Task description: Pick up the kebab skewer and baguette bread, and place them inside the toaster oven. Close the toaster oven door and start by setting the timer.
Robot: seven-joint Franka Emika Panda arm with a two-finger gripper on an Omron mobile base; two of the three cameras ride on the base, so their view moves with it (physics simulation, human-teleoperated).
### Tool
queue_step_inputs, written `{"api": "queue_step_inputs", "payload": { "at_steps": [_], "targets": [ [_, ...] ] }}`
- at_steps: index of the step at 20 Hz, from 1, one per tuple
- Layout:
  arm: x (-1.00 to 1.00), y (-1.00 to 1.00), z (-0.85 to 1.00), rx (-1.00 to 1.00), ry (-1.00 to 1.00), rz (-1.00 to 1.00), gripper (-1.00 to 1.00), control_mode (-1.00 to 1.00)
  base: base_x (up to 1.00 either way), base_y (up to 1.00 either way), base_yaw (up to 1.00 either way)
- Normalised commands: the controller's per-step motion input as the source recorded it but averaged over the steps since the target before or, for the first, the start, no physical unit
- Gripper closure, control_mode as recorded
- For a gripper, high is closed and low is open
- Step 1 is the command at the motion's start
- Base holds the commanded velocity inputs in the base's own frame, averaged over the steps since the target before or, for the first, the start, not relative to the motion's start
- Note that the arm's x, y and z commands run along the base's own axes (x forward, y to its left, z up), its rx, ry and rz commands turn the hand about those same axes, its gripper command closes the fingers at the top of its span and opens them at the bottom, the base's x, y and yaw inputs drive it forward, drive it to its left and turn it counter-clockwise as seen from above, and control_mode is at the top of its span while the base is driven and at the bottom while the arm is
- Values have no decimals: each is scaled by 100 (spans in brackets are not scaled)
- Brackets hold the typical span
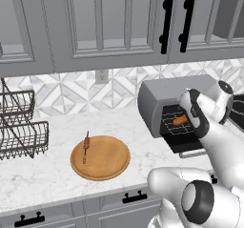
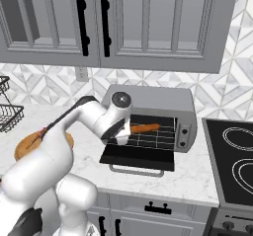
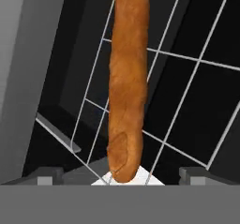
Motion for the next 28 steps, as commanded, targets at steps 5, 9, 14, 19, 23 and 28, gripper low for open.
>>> {"api": "queue_step_inputs", "payload": {
  "at_steps": [5, 9, 14, 19, 23, 28],
  "targets": [
    [-11, 99, 32, 0, 20, 33, -100, -100, 0, 0, 0],
    [0, 100, 20, 0, 23, 33, -100, -100, 0, 0, 0],
    [-28, 100, -13, -9, 17, 29, -100, -100, 0, 0, 0],
    [-11, 86, -5, -11, 11, 24, -100, -100, 0, 0, 0],
    [0, 56, -7, -18, 7, 10, -100, -100, 0, 0, 0],
    [0, 62, -28, -7, -3, 4, -100, -100, 0, 0, 0]
  ]
}}
